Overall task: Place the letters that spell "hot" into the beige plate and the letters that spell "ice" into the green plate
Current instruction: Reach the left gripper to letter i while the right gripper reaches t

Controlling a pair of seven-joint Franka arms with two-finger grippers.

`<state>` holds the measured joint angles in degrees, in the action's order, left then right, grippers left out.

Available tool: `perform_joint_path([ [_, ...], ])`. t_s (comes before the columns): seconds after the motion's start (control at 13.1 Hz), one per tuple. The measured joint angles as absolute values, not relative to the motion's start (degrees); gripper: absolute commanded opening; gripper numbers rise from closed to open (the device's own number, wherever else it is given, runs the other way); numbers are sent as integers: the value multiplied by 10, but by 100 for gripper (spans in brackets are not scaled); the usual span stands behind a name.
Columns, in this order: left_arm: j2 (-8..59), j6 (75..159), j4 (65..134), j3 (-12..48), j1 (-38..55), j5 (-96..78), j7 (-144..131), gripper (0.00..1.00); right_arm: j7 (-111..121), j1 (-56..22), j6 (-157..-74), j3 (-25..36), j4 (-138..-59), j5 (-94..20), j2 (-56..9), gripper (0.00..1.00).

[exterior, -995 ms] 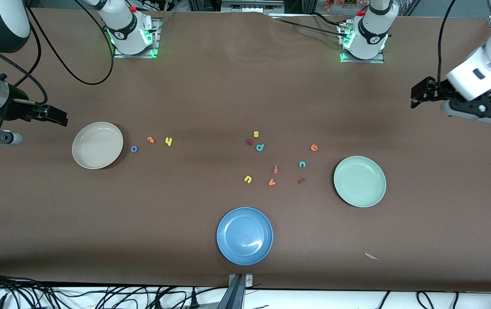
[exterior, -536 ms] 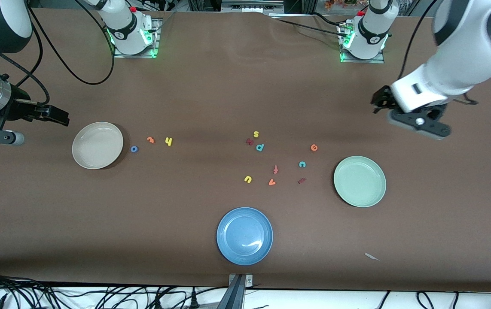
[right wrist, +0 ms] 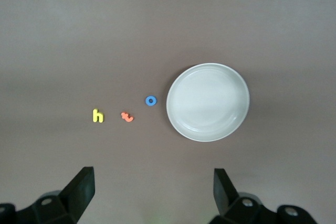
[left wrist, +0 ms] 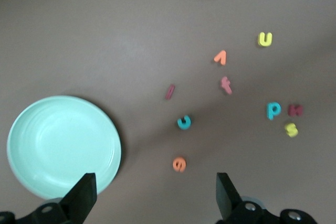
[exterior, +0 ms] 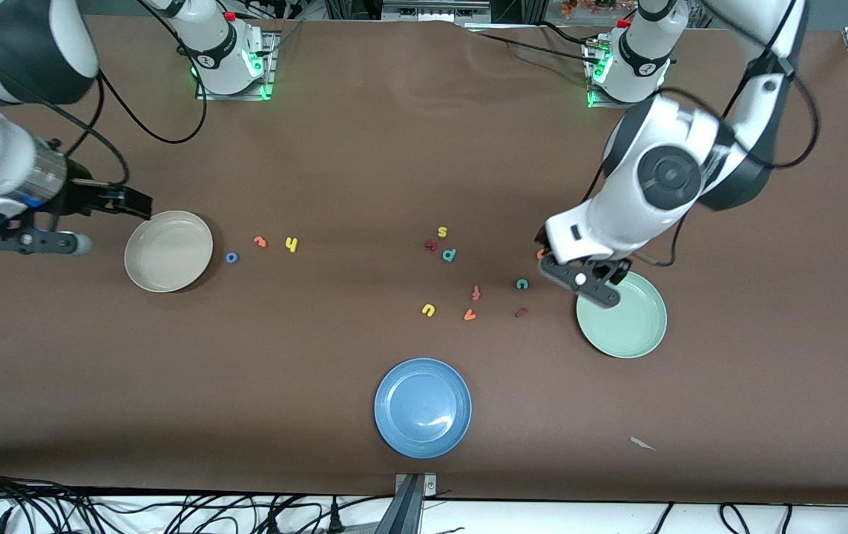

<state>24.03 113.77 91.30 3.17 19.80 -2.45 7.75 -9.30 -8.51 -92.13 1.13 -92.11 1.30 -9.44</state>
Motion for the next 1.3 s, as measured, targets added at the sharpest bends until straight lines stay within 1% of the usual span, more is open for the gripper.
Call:
perform_joint_path([
  [0.23,299,1216,911,30,201,-24,143,100,-93,-86,-966,-19,-983,12,-97,100],
  [0.38,328,1252,910,28,199,-24,184,100,-89,-87,-1002,-35,-1028,12,-107,100],
  [0.54,355,1288,910,27,198,-24,196,100,-53,-88,-1051,-46,-1077,12,-125,100],
  [0.69,384,1324,910,27,199,-24,198,100,2,-89,-1118,-52,-1127,12,-144,100],
  [0.84,402,1341,910,27,201,-24,198,100,38,-89,-1169,-52,-1161,12,-163,100],
  [1.07,406,1344,910,28,203,-24,199,99,71,-89,-1247,-53,-1202,13,-179,99],
  [1.15,408,1347,910,29,204,-24,199,98,81,-89,-1277,-53,-1219,13,-182,95],
  [1.22,411,1351,910,29,205,-24,199,98,86,-89,-1307,-53,-1236,14,-184,86],
  [1.3,414,1352,910,29,206,-24,199,98,91,-89,-1341,-53,-1254,14,-185,75],
])
